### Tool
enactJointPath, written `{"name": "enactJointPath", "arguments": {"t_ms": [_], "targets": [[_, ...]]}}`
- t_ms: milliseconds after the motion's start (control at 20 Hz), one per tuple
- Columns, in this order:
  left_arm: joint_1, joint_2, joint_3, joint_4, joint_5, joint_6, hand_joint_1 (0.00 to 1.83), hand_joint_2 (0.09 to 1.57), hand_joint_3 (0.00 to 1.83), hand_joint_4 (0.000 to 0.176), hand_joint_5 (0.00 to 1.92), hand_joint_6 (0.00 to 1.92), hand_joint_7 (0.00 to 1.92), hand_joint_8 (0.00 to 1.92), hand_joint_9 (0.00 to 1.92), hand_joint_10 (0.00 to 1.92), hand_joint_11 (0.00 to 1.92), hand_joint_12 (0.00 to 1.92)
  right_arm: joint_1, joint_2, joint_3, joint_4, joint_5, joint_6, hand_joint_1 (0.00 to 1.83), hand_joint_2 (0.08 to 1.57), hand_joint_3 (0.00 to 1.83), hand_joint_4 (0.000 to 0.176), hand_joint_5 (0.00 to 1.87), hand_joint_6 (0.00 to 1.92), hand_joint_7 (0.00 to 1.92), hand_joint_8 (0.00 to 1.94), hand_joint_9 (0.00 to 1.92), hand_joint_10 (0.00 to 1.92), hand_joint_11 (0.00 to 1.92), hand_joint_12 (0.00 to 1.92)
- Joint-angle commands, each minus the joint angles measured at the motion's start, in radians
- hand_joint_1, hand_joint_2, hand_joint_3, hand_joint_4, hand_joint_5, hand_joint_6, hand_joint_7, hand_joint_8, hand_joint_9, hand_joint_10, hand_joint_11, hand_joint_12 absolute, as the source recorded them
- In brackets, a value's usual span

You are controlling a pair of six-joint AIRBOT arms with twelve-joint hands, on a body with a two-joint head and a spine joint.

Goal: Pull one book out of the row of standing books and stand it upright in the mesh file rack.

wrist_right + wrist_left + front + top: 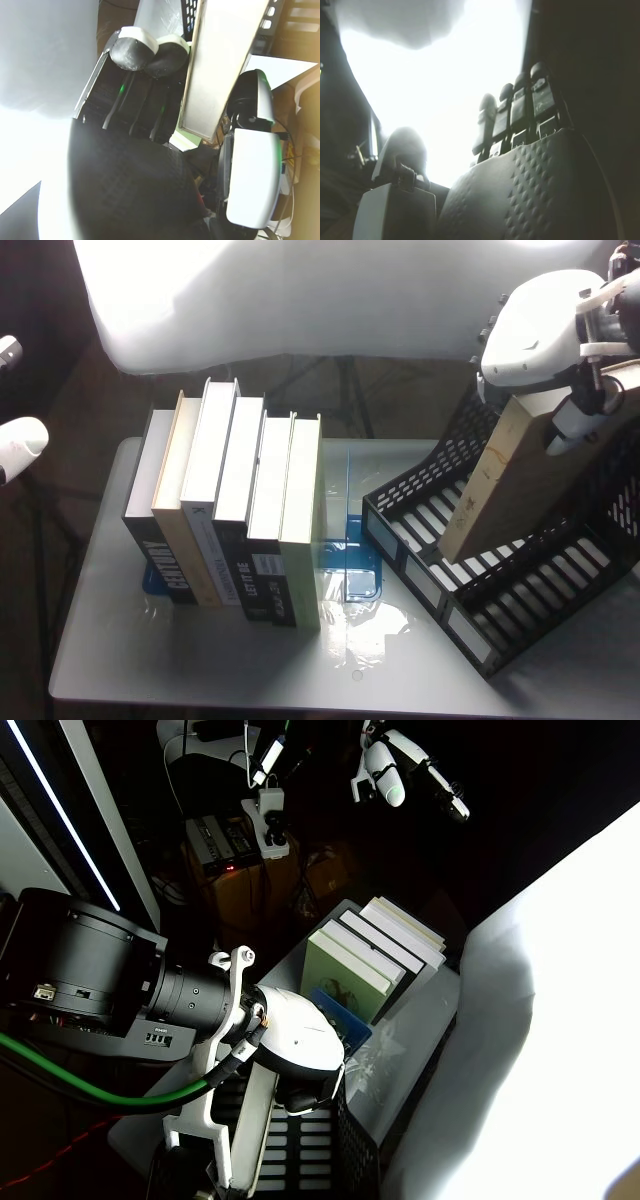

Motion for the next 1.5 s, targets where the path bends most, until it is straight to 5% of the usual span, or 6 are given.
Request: {"name": "enactJointPath", "arguments": {"t_ms": [0,200,300,400,1150,1450], "targets": [[-0.006,0.004,0.009,0.001,-0.125,-0.004,0.27,1.38,0.01,0.0,0.14,0.0,0.03,0.0,0.0,0.0,0.0,0.0,0.017,0.017,0.0,-0.009,-0.07,0.0,1.15,1.11,0.0,0.0,1.0,0.96,1.11,1.32,1.05,1.54,0.99,1.9],[-0.024,0.014,0.012,0.028,-0.135,-0.004,0.24,1.41,0.01,0.0,0.12,0.0,0.03,0.0,0.0,0.0,0.01,0.0,0.047,0.046,-0.028,-0.009,-0.071,-0.001,1.15,1.11,0.0,0.0,1.0,0.96,1.11,1.32,1.05,1.54,0.99,1.9],[-0.024,0.015,0.012,0.031,-0.139,-0.004,0.17,1.42,0.01,0.014,0.08,0.0,0.01,0.0,0.0,0.0,0.0,0.0,0.049,0.041,-0.01,-0.012,-0.067,-0.029,0.7,0.99,0.0,0.0,0.04,0.05,0.04,0.06,0.04,0.08,0.04,0.19],[-0.025,0.015,0.014,0.033,-0.142,-0.004,0.23,1.42,0.0,0.001,0.1,0.01,0.01,0.0,0.0,0.0,0.0,0.0,0.049,0.034,0.002,-0.016,-0.062,-0.029,0.71,0.98,0.0,0.0,0.0,0.0,0.0,0.0,0.0,0.0,0.0,0.01],[-0.025,0.008,0.015,0.031,-0.144,-0.004,0.2,1.45,0.0,0.0,0.08,0.0,0.0,0.0,0.0,0.0,0.0,0.0,0.075,0.069,-0.044,0.052,-0.074,-0.007,0.23,1.1,0.05,0.0,0.0,0.0,0.0,0.0,0.0,0.0,0.0,0.0],[-0.031,0.008,0.009,0.037,-0.143,-0.004,0.24,1.44,0.0,0.017,0.06,0.0,0.0,0.0,0.0,0.0,0.0,0.0,0.049,0.163,-0.077,0.949,-0.034,-0.395,0.37,1.33,0.0,0.0,0.0,0.0,0.0,0.0,0.0,0.0,0.0,0.28]]}}
